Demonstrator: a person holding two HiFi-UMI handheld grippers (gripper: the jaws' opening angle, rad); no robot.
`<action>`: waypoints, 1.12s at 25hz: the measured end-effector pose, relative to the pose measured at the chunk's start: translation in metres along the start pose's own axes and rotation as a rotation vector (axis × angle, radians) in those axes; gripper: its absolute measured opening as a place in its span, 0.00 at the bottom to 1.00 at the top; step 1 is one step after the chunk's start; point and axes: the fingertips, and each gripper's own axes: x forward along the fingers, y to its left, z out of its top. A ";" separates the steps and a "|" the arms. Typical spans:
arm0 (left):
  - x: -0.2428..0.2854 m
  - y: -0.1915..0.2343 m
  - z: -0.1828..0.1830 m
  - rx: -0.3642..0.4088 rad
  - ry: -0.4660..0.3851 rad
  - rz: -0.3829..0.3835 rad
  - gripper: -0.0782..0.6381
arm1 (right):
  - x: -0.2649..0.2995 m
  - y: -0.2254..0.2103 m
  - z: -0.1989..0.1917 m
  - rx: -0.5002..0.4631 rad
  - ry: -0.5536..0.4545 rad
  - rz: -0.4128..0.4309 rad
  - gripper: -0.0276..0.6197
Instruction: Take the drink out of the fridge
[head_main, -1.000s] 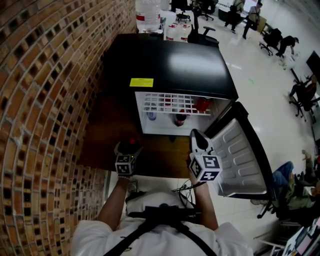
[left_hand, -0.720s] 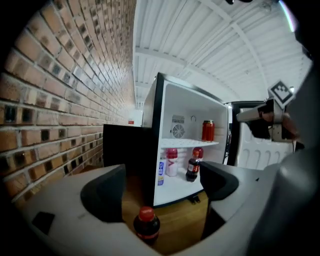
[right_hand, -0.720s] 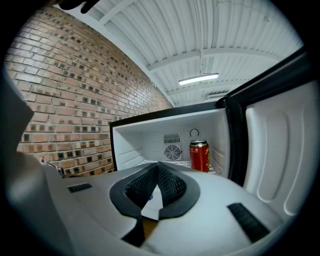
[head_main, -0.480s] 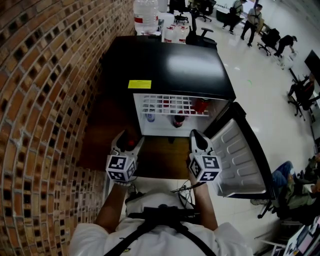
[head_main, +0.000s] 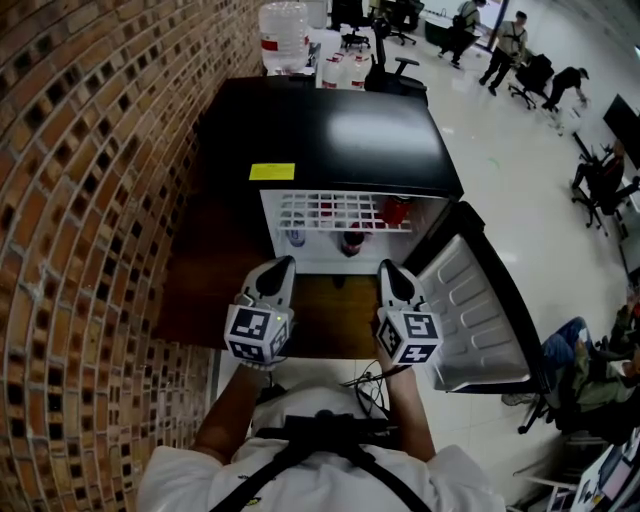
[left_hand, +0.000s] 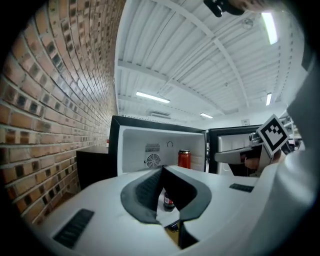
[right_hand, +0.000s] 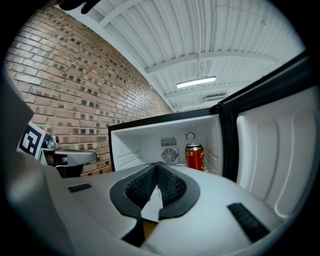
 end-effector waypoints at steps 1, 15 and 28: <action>0.002 -0.004 0.002 -0.001 -0.004 -0.006 0.11 | -0.001 0.000 0.000 0.000 -0.001 0.000 0.06; 0.033 -0.033 -0.017 -0.035 0.062 -0.053 0.11 | -0.003 -0.002 0.004 -0.019 0.010 -0.011 0.07; 0.037 -0.033 -0.018 -0.044 0.073 -0.062 0.11 | 0.001 -0.002 0.001 -0.029 0.035 -0.014 0.06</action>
